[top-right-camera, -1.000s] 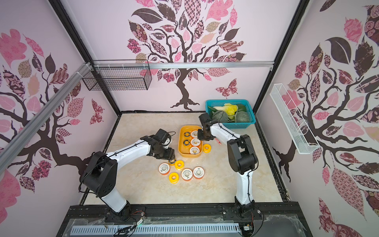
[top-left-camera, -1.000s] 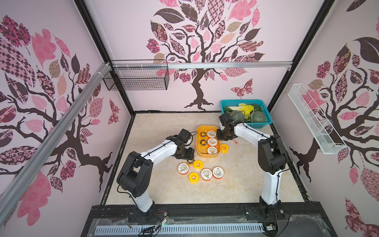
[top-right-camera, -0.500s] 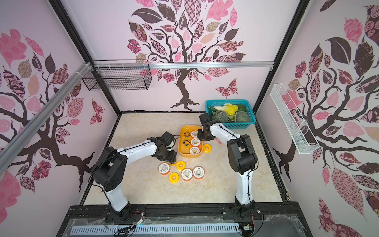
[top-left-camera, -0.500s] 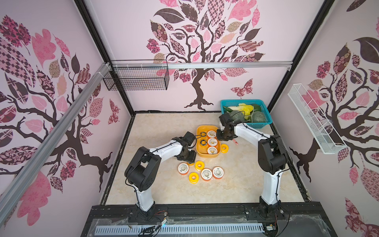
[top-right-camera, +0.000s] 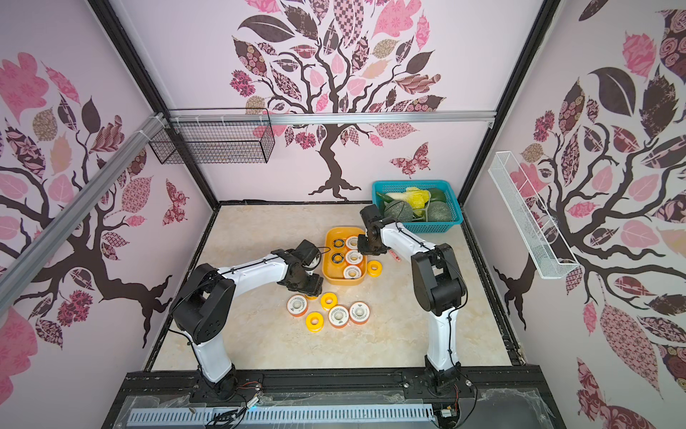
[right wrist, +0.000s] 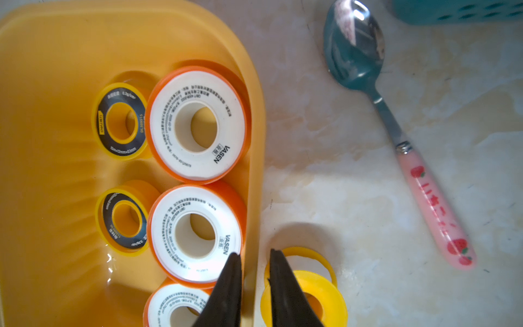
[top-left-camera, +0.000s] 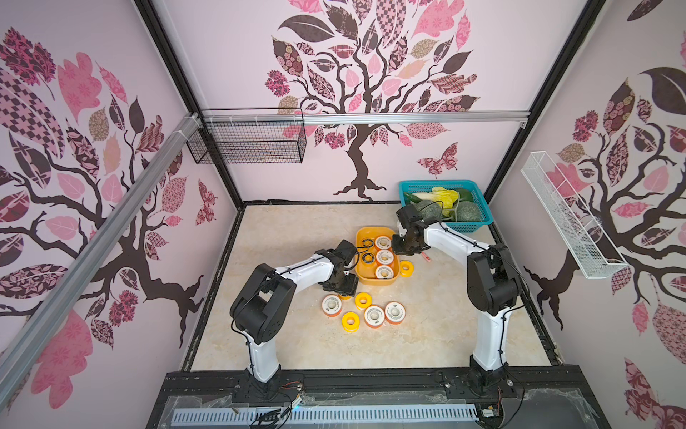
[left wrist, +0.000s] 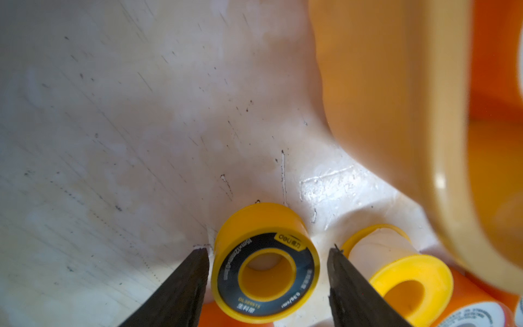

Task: Put the sealing tape into the storage box
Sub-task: Move the storage box to the center of the board, then pick up the sealing tape at the center of the board.

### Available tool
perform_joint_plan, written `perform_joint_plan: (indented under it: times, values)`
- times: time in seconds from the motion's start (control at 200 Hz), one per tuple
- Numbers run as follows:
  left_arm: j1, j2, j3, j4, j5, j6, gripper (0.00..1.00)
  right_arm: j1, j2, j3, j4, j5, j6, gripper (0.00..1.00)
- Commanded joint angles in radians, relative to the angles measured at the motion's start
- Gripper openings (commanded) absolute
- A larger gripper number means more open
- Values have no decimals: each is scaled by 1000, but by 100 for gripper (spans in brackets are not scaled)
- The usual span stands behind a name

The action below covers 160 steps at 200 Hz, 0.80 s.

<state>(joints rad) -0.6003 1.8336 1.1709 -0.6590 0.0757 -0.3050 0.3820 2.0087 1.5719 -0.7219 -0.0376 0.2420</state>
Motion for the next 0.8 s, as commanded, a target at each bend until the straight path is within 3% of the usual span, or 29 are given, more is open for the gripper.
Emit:
perform_joint_plan:
  times: [0.0, 0.355, 0.54, 0.795]
  values:
    - [-9, 16, 7, -3, -37, 15, 71, -3, -41, 21, -13, -2, -13, 24]
    - [-19, 35, 15, -22, -89, 6, 67, -3, -45, 29, -14, -7, -13, 24]
    - [-19, 13, 16, -24, -95, 0, 58, -4, -45, 27, -16, -7, -12, 25]
    - [-18, -24, 36, -51, -116, -1, 56, -3, -46, 28, -14, -10, -12, 27]
